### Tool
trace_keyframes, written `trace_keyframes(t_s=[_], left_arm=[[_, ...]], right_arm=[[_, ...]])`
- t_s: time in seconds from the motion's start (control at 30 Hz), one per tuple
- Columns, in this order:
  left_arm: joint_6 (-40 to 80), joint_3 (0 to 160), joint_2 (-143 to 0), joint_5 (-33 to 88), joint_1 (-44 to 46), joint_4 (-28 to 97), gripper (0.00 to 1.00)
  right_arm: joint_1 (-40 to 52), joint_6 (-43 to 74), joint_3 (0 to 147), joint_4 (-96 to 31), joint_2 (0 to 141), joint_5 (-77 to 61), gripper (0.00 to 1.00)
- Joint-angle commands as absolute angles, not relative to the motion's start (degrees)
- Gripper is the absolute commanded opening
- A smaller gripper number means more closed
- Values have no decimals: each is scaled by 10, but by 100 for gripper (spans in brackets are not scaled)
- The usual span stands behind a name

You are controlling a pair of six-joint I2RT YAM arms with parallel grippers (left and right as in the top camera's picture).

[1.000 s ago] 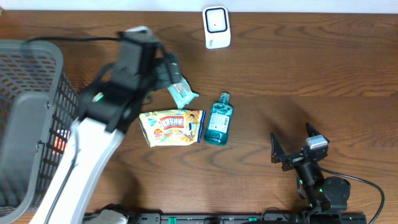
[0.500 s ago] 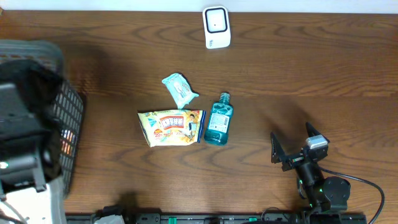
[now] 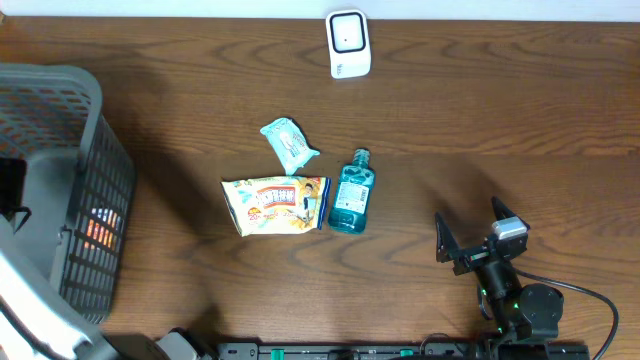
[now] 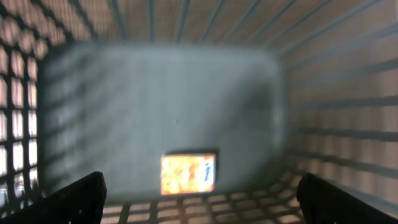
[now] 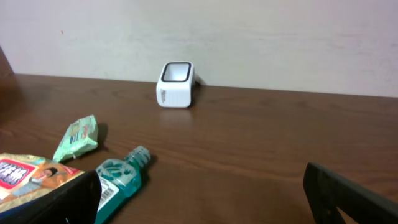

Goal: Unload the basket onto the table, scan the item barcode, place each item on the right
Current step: 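Return the left gripper into the basket and grasp the orange tissue pack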

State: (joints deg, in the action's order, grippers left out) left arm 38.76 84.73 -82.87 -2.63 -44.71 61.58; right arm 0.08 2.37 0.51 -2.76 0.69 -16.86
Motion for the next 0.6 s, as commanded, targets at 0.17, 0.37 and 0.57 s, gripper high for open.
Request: trace_keyframes(t_s=[0.17,0.37,0.57], left_arm=[[389,811,-949,66,-450,629,98],[350,752,-985,54,-453,585,99],[350,693,-989,58,-453,531,88]], right_arm=[[5,27,3,-30,3,-166,99],[5,27,3,-30,3,-166,99],[5,27,3,-30,3,-166,99]])
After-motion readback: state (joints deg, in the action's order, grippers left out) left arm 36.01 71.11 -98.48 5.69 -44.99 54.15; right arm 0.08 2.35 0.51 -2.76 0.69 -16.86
